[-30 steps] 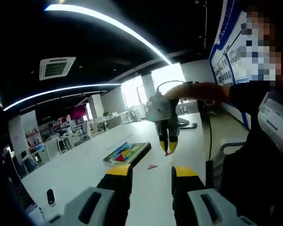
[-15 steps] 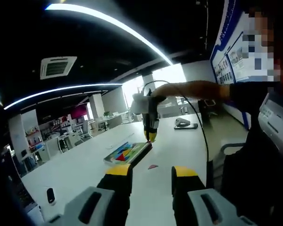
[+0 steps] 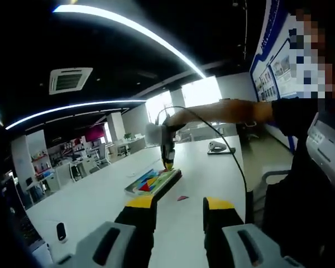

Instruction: Pick up the tangram pieces one by one and place each piece onto its matching region on the pattern sheet, fitting the shapes together until the outline on the sheet is completely filled by the tangram pieces

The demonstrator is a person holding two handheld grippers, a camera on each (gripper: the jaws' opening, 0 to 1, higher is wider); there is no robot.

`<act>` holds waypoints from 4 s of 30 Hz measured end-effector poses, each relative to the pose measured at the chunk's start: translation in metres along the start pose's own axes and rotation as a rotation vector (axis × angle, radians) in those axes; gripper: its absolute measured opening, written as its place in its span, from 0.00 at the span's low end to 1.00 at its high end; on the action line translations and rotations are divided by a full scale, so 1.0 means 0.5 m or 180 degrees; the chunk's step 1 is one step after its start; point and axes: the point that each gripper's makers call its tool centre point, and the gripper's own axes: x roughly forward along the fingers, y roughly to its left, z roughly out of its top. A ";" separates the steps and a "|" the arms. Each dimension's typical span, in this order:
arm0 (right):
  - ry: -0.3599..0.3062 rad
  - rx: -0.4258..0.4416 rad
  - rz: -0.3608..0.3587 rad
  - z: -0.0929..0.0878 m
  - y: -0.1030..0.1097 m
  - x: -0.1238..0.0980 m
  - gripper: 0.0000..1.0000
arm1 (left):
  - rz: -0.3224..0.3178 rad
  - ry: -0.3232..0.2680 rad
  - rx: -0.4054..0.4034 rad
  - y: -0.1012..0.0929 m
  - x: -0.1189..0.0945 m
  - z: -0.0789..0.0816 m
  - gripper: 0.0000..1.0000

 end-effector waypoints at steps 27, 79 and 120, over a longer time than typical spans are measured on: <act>-0.0051 0.0064 -0.0015 0.033 -0.045 0.062 0.16 | 0.0028 0.0004 0.0019 0.003 -0.004 -0.002 0.35; -0.0146 -0.0403 -0.0043 0.044 -0.058 0.058 0.23 | 0.0043 -0.0016 0.0038 0.009 -0.001 0.007 0.35; -0.0376 0.0537 0.0262 -0.001 -0.007 0.052 0.16 | 0.0260 -0.0113 -0.0094 0.042 -0.010 0.013 0.35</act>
